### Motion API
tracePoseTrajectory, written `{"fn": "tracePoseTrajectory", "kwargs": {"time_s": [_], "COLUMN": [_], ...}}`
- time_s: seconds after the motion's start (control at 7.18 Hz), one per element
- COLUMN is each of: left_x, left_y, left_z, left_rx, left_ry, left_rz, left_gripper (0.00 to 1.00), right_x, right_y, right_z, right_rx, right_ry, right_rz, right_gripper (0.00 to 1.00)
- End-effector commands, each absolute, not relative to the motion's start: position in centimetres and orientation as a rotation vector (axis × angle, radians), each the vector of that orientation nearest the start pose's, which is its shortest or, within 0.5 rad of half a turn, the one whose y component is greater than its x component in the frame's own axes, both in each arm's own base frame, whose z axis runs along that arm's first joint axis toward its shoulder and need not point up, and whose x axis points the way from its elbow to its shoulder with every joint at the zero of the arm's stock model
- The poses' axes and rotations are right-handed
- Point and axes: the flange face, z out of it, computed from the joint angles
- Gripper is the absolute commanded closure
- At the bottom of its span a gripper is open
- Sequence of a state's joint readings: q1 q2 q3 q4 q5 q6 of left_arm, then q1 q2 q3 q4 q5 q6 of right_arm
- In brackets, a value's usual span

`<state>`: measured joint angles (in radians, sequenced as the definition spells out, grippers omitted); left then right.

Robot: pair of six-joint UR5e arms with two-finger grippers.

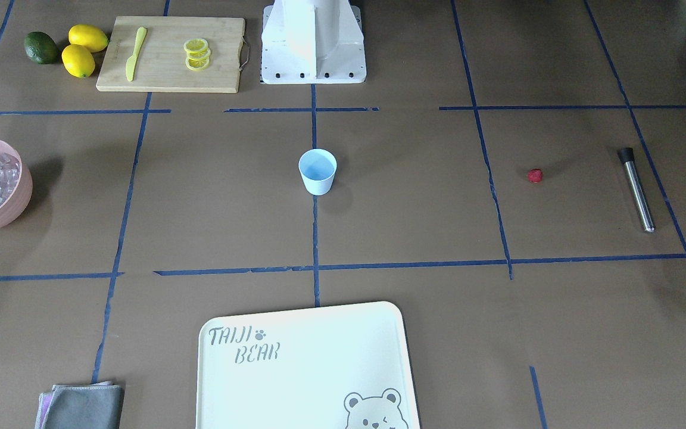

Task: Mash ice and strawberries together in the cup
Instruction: 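Grasp an ice cube from the pink bowl with the right gripper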

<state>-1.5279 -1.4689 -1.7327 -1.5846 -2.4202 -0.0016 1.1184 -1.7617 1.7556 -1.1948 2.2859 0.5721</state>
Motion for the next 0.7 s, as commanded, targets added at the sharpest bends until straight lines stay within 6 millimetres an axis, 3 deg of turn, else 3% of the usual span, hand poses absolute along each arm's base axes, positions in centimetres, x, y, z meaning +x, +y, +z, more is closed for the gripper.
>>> {"fn": "tracePoseTrajectory", "kwargs": {"time_s": [0.0,0.28,0.56], "left_x": [-3.90,-3.90,-3.91], "left_y": [-45.43,-45.43,-45.24], "left_z": [62.00,61.93,61.83], "left_rx": [0.050,0.052,0.053], "left_ry": [0.851,0.851,0.851], "left_rz": [0.070,0.071,0.071], "left_gripper": [0.00,0.00,0.00], "right_x": [-12.86,-12.93,-12.93], "right_y": [-42.00,-41.96,-41.96], "right_z": [61.67,61.74,61.74], "right_rx": [-0.038,-0.042,-0.050], "right_ry": [-0.789,-0.789,-0.789], "right_rz": [-0.019,-0.017,0.002], "right_gripper": [0.08,0.12,0.41]}}
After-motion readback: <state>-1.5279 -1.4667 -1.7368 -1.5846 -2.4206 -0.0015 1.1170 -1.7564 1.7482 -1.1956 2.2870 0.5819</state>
